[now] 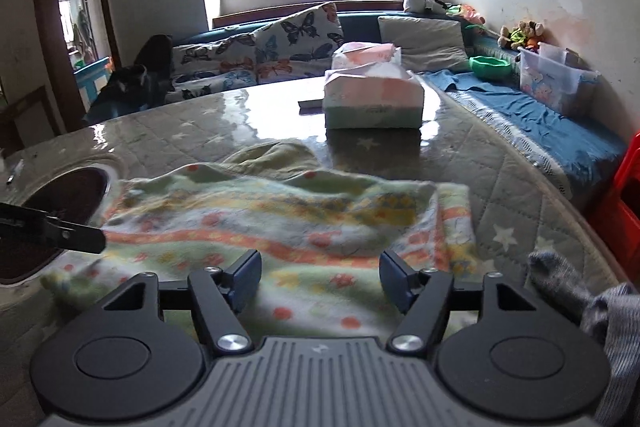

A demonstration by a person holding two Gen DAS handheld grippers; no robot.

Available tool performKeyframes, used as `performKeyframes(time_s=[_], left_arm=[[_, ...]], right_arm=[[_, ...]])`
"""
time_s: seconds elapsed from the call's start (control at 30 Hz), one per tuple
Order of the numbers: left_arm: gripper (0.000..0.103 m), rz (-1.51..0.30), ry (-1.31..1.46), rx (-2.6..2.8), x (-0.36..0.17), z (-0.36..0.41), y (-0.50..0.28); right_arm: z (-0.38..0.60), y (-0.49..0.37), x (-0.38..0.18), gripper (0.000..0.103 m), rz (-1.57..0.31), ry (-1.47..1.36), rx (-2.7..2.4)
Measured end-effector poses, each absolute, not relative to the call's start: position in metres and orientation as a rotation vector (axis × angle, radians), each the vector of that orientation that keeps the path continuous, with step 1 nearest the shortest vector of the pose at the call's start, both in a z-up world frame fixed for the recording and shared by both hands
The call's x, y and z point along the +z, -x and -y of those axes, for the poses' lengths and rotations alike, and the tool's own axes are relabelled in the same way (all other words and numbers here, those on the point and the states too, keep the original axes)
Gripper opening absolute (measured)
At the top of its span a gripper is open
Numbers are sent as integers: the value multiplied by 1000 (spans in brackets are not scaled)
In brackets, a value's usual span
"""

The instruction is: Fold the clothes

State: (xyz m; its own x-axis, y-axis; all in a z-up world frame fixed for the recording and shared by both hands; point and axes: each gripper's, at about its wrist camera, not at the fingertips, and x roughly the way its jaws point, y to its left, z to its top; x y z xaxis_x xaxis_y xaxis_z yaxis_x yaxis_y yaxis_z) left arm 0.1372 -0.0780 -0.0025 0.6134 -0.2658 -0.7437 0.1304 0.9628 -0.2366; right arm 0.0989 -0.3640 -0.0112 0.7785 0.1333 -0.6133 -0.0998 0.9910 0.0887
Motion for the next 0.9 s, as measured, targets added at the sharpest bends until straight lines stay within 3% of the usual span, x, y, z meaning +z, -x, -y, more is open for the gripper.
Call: performKeyframes(time_s=[0.07, 0.33, 0.9], left_arm=[[94, -882, 159, -229, -4, 78, -134], [102, -870, 124, -229, -5, 79, -122], [103, -878, 92, -222, -12, 80, -110]], right_arm=[[363, -94, -10, 75, -663, -59, 134], [356, -81, -11, 82, -663, -65, 139], [341, -62, -16, 90, -676, -33, 160]])
